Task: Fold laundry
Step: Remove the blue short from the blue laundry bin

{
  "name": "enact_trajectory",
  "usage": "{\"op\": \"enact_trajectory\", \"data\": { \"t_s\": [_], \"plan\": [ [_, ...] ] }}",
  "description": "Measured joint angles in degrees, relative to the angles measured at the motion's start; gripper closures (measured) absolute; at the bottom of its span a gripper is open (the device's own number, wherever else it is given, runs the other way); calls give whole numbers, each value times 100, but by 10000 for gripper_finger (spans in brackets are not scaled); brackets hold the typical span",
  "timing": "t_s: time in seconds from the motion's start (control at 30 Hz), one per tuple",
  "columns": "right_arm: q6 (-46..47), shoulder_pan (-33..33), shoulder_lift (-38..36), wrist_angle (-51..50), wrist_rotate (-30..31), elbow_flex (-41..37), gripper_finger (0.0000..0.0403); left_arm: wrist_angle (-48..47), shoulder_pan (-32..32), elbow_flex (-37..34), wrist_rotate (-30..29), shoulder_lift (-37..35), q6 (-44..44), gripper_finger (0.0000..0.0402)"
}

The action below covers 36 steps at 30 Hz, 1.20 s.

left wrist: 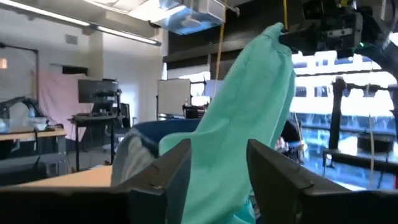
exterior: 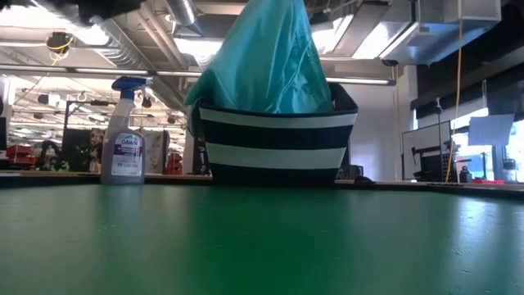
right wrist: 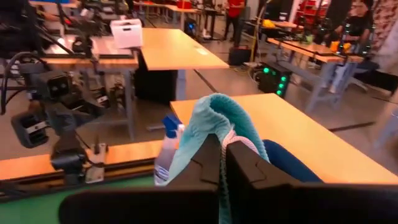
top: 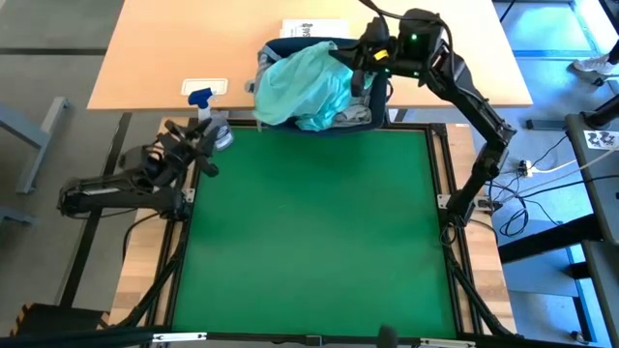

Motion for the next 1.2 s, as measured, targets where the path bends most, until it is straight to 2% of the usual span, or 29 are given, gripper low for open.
{"op": "enact_trajectory", "data": {
  "t_s": [0.13, 0.37, 0.47, 0.63, 0.83, 1.2],
  "plan": [
    [19, 35, 6, 4, -381, 9, 397, -483, 1, 1013, 211, 988, 113, 221],
    [-232, 373, 46, -2, -474, -28, 396, -1847, 219, 3157, 322, 2734, 105, 209],
    [-267, 519, 46, -10, -470, -37, 396, -2271, 328, 3934, 701, 3299, 100, 215],
    [-308, 753, 115, -44, -423, -39, 396, -2450, 365, 4870, 1369, 4083, 131, 223],
    [-424, 1024, 199, -74, -415, -43, 396, -2569, 367, 5459, 1513, 4760, 513, 224],
    [-461, 1208, 254, -110, -455, -43, 395, -2549, 507, 5540, 1427, 5119, 539, 215]
  ]
}}
